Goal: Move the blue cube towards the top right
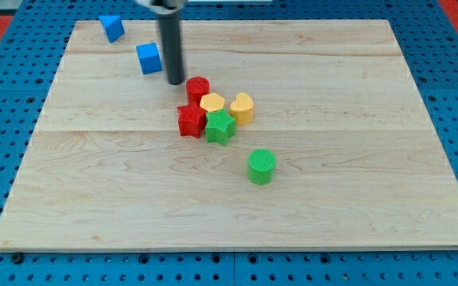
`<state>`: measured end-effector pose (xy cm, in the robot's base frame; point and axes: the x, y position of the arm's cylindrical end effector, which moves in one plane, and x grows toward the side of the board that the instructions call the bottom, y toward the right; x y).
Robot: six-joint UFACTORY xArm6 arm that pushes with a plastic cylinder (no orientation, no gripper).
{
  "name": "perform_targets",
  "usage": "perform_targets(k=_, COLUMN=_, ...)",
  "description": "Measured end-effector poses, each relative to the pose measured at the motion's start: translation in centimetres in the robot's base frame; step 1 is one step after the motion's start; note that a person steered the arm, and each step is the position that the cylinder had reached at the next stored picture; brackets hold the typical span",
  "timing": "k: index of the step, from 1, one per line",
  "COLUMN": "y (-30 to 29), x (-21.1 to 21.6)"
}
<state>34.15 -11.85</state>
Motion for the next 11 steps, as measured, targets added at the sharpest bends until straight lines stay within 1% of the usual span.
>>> perform_targets(k=1, y=-6.0, x=-1.5)
perform_targets(k=2, y=-6.2, x=-4.3)
perform_targets(k=3, y=-1.4, x=-5.2)
perform_targets(k=5, y=9.5, x=-5.2)
perform_targets(k=6, y=15.4, x=-5.9)
perform_targets(k=7, y=20.0, x=-6.0)
perform_targets(k=9, y=21.9, x=-3.4)
perform_targets(k=10, y=24.5, x=-2.9)
perform_targets(k=11, y=29.8, x=-3.5)
